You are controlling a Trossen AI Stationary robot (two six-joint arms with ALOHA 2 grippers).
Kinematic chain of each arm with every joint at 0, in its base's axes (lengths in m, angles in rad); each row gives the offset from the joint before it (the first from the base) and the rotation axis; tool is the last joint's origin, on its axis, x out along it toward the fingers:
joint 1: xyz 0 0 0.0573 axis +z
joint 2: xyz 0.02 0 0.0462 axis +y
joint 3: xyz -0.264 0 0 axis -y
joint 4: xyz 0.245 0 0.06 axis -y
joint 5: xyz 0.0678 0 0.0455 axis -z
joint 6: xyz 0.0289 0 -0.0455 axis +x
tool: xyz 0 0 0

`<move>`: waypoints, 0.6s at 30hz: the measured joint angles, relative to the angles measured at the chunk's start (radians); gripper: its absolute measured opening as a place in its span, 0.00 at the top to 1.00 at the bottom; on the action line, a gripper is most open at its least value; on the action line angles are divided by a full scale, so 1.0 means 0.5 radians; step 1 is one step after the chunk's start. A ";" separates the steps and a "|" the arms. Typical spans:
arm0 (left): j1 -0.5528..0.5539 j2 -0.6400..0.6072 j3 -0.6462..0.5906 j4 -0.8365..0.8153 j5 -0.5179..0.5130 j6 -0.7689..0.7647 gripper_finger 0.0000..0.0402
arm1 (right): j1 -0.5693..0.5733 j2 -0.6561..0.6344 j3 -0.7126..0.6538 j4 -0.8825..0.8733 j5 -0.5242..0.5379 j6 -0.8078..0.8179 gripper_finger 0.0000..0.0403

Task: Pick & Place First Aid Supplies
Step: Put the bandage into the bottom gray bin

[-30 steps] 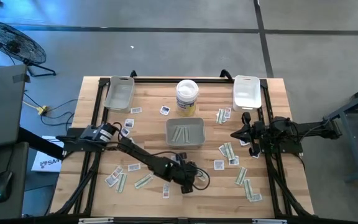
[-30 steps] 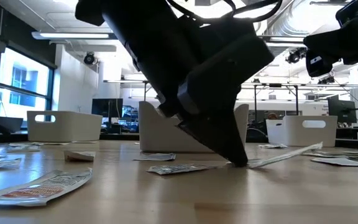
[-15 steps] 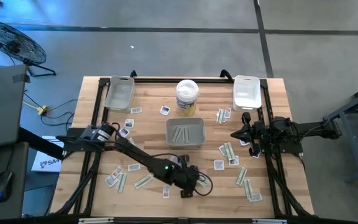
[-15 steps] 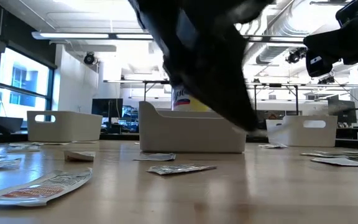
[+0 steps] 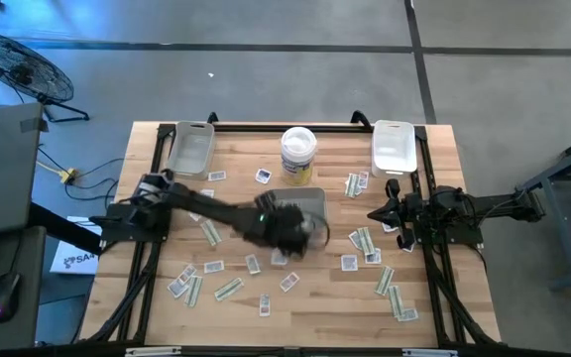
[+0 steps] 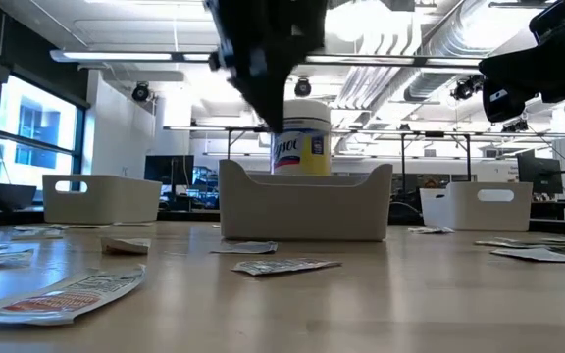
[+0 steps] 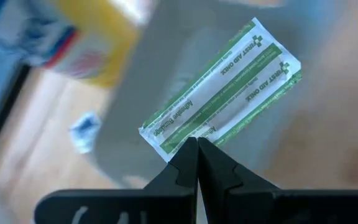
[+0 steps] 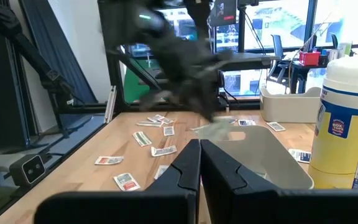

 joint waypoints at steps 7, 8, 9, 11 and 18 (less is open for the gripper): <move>0.312 0.004 -0.282 0.321 0.186 0.020 1.00 | 0.000 0.000 0.000 0.000 0.000 -0.001 0.99; 0.336 0.004 -0.313 0.348 0.215 0.019 1.00 | 0.000 0.000 0.000 0.000 0.001 -0.001 0.99; 0.355 0.004 -0.339 0.361 0.245 0.017 1.00 | 0.000 0.000 0.000 0.000 0.000 -0.001 0.99; 0.380 0.004 -0.385 0.391 0.325 -0.006 1.00 | 0.000 0.000 0.000 0.000 0.000 0.000 0.99; 0.401 0.004 -0.437 0.446 0.424 -0.085 0.94 | 0.000 0.000 0.000 0.000 0.000 -0.001 0.99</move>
